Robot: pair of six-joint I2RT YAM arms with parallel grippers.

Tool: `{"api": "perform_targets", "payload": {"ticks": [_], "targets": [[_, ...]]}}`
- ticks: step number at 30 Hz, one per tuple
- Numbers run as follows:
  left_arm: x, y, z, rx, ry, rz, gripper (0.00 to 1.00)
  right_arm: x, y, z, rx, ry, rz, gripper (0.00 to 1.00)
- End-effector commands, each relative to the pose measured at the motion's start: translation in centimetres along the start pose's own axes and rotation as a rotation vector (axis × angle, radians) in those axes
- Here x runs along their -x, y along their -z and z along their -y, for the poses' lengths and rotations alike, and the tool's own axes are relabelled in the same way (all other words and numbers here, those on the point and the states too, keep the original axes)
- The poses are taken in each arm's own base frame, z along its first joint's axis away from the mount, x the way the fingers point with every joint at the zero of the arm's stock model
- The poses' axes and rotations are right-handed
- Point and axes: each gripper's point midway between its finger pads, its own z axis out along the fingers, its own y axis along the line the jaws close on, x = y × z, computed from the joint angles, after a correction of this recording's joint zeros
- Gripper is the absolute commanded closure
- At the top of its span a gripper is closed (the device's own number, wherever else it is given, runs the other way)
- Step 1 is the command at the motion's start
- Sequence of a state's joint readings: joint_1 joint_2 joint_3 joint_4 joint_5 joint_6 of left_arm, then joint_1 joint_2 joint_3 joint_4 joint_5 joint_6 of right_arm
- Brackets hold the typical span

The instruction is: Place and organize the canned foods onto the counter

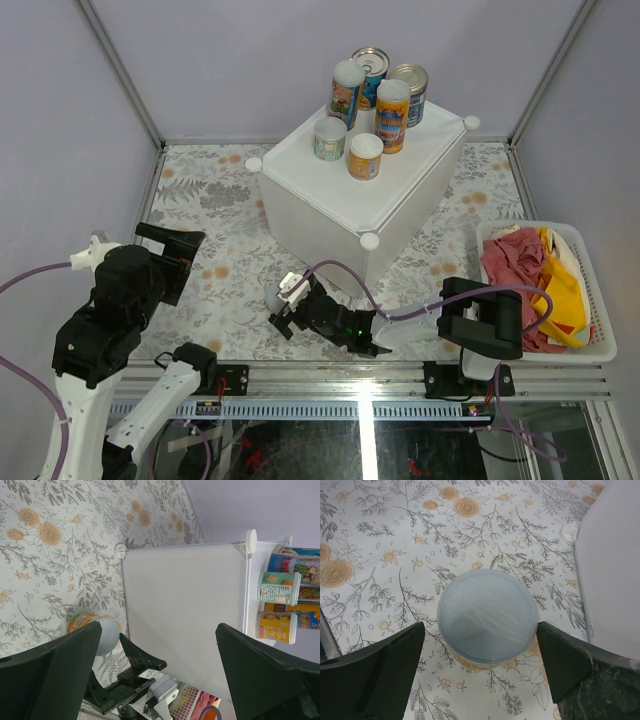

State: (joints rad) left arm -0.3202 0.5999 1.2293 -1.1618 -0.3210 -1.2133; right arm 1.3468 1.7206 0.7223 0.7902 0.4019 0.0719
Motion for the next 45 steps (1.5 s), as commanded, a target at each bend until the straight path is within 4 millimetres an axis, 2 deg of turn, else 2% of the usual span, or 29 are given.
{"api": "perform_targets", "payload": {"ticks": [1,21,31,45], "targets": [[0.5,0.3,0.6,-0.02,-0.015,0.015,0.02,2.3,-0.3,-0.1,-0.025,-0.054,0.117,0.0],[0.4,0.2,-0.2,-0.004,-0.044,0.018,0.02,0.7,-2.2,-0.4,-0.05,0.01,0.142,0.01],[0.1,-0.4,-1.0,0.017,-0.061,0.02,0.02,2.3,-2.5,-0.6,-0.047,0.008,0.219,0.01],[-0.1,-0.7,-1.4,0.014,-0.063,0.021,0.02,3.1,-3.3,-0.7,-0.059,0.007,0.278,0.01]]}}
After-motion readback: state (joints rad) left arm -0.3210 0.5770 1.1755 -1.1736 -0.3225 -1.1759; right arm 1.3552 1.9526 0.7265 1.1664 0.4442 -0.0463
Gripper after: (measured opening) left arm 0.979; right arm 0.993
